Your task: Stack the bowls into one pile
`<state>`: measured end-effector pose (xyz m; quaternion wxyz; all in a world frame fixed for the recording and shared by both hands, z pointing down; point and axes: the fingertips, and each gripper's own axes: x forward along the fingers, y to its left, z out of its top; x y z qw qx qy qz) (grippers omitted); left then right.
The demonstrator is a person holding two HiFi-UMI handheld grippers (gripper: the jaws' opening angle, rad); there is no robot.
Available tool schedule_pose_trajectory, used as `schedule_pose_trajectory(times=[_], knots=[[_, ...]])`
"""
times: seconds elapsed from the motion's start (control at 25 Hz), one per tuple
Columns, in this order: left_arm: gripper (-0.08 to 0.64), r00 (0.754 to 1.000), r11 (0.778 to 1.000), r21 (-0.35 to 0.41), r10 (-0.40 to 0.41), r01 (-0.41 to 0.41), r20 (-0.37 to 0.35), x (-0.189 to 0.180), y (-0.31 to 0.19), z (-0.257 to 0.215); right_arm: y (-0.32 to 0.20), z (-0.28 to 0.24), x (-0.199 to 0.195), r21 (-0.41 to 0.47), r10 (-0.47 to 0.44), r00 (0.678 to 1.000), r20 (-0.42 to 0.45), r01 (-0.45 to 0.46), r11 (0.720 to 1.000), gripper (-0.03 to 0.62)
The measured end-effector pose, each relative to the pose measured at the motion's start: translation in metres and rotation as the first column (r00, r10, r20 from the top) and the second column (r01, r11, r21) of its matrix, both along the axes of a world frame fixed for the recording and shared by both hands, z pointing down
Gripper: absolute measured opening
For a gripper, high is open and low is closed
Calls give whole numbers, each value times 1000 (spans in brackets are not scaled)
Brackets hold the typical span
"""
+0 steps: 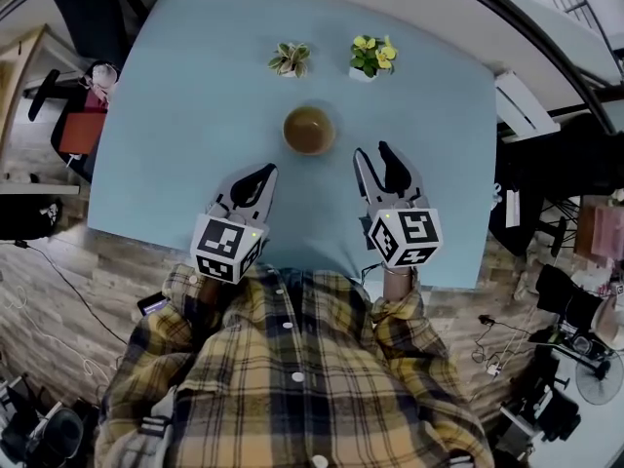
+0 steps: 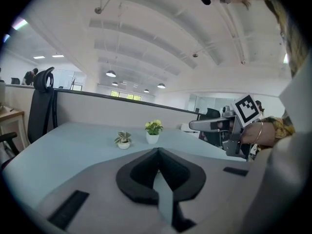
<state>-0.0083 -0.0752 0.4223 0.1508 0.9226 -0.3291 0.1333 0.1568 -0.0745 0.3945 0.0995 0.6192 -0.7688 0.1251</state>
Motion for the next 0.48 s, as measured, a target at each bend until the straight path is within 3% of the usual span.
schedule_pose_trajectory(times=[0.32,0.48], knots=[[-9,999,997,70,-4,7,-52,-4,5,-41,44,-32,7,105,54,997,-53,-48,993,71],[-9,998,996,90,4,2,-61,-5,11,-50,65,-33,10,116,85,994,-69,-77,990,35]])
